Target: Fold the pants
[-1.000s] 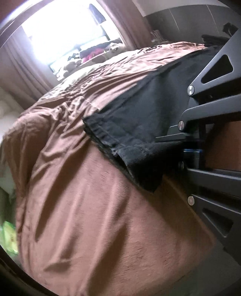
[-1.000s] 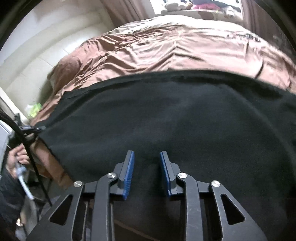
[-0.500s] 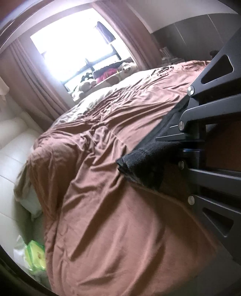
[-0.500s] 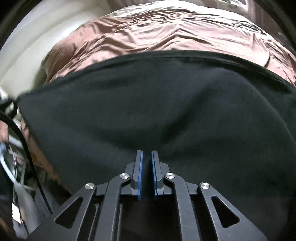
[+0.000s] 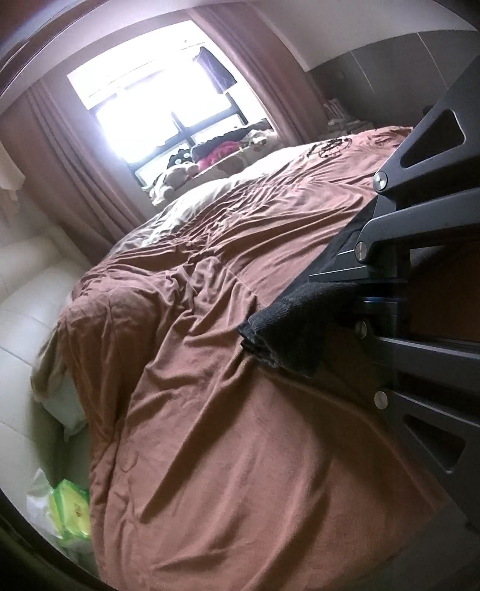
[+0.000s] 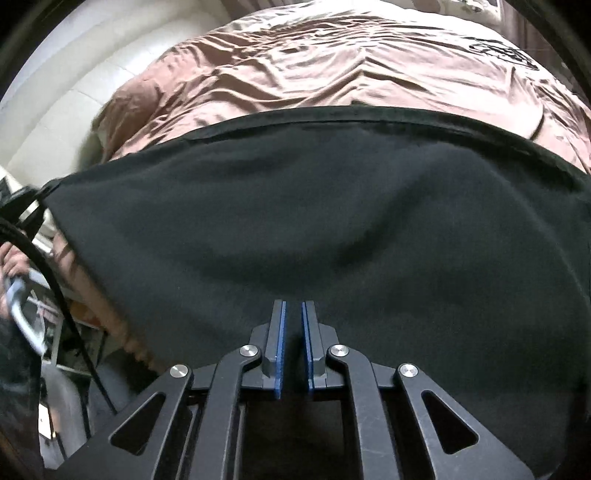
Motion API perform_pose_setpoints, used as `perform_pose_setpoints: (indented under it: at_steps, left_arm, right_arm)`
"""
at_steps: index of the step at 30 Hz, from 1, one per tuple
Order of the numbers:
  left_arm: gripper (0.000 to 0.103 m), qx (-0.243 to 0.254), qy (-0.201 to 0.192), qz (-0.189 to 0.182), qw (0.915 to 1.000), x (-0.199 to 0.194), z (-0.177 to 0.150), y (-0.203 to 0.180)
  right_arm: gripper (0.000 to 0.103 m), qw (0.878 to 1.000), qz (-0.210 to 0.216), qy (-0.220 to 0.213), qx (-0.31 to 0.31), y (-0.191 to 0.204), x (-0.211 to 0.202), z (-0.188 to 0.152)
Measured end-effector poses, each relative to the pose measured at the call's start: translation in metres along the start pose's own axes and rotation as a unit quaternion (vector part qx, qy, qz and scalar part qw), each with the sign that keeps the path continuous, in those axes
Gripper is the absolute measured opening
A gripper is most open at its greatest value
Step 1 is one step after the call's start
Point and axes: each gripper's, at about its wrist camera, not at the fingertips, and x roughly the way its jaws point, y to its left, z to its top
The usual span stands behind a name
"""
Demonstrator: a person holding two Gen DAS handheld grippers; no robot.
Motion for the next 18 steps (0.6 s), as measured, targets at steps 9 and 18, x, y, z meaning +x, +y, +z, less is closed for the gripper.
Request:
perform_pose_setpoints:
  at_steps: [9, 18]
  left_arm:
    - [0.004, -0.019, 0.008, 0.001, 0.9998, 0.004, -0.004, 0.013]
    - [0.004, -0.03, 0.009, 0.014, 0.9994, 0.011, -0.007, 0.018]
  right_arm:
    - [0.006, 0.999, -0.032, 0.008, 0.013, -0.006, 0.04, 0.044]
    - [0.006, 0.999, -0.043, 0.007, 0.024, -0.025, 0.063, 0.084]
